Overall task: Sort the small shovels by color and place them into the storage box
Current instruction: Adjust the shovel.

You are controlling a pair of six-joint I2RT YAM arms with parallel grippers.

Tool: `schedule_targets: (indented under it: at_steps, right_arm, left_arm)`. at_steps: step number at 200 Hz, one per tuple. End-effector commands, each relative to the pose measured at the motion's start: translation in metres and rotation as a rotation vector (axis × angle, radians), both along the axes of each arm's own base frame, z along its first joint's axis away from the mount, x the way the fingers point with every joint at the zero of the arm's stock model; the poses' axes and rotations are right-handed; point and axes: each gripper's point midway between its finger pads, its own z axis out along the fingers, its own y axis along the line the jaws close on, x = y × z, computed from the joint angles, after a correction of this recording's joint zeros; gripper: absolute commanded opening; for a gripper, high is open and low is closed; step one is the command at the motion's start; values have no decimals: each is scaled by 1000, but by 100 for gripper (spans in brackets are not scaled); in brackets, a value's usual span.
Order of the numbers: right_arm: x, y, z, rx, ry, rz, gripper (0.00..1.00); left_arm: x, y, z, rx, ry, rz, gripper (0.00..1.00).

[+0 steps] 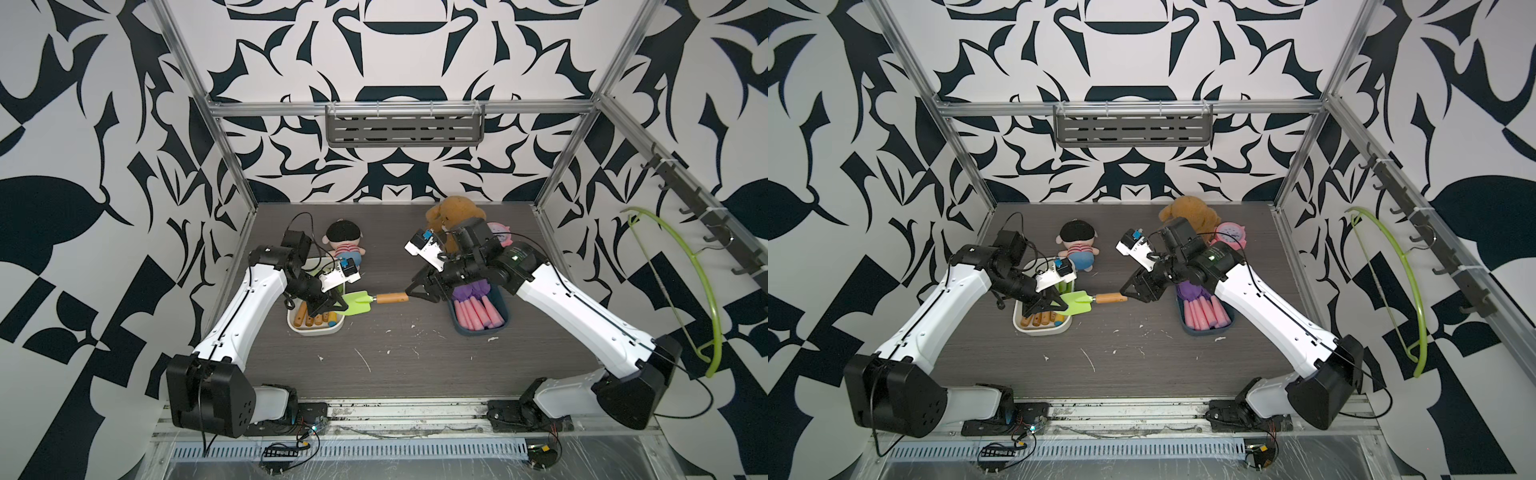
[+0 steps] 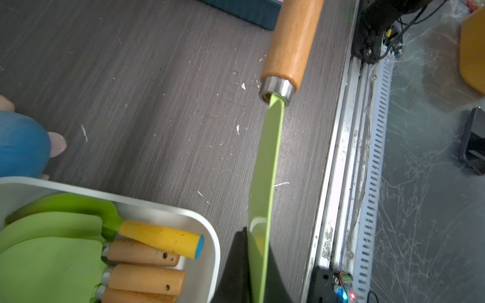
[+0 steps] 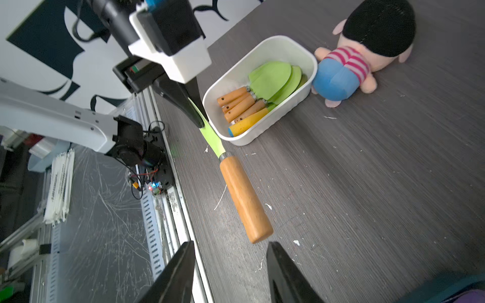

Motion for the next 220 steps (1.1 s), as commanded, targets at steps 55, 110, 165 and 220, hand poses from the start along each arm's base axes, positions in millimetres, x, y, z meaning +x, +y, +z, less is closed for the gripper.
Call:
schedule_targets:
  at_steps: [55,110,165,220]
  right_arm:
    - [-15,57,-20,-72,-17,185,49]
    - [-6,80,-15,15,-17,165,49]
    - [9,88,-14,61,-73,117,45]
    - [-2,88,-16,86,-50,161,12]
  left_arm:
    - [-12,-11,5,20,32,-105,0]
    - [-14,-17,9,-10,46,-116,0]
    - [-22,-26,18,-82,69,-133,0]
    - [-22,-30,26,-121,71,-132,0]
